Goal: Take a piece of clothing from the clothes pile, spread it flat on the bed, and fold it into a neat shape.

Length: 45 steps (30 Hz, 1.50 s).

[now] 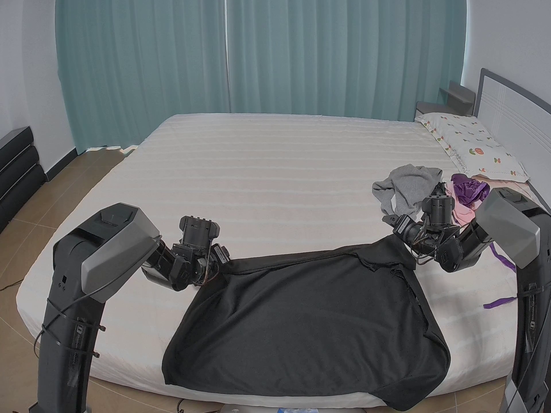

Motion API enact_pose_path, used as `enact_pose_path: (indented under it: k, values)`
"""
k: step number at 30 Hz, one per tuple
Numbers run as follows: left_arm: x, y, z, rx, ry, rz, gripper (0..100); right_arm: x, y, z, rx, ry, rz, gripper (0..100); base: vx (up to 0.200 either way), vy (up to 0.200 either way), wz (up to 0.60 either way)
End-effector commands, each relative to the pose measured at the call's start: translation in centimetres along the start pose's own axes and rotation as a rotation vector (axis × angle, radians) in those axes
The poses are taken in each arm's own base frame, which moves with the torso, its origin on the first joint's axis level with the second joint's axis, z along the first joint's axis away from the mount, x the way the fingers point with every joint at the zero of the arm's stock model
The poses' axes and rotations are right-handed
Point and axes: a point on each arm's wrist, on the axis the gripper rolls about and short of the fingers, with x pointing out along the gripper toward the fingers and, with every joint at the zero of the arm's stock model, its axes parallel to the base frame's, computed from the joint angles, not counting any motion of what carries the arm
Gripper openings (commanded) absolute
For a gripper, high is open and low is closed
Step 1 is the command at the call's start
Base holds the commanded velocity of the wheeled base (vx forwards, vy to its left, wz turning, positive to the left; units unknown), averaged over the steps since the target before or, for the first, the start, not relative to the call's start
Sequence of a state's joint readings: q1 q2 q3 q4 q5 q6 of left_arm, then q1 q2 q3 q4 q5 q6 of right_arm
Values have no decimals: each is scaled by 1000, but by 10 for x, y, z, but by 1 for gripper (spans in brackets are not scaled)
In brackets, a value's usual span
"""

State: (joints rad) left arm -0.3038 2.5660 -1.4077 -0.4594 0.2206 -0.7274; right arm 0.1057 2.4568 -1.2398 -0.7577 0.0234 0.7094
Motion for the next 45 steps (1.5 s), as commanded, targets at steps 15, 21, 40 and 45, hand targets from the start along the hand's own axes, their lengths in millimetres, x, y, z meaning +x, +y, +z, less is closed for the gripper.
enact_pose_path:
  k: [15, 21, 40, 45]
  values:
    - [-8, -4, 57, -13, -181, 9, 0, 25, -30, -13, 9, 40, -64, 100, 0, 0, 0]
    - [-6, -3, 56, -6, -177, 15, 0, 31, -28, -23, -33, 89, -66, 0, 0, 0, 0]
    - [24, 13, 76, -22, -231, 32, 0, 53, 5, 26, -30, -164, 29, 0, 0, 0, 0]
    - [33, 17, 74, -30, -232, 38, 0, 59, 7, 27, -30, -209, 39, 0, 0, 0, 0]
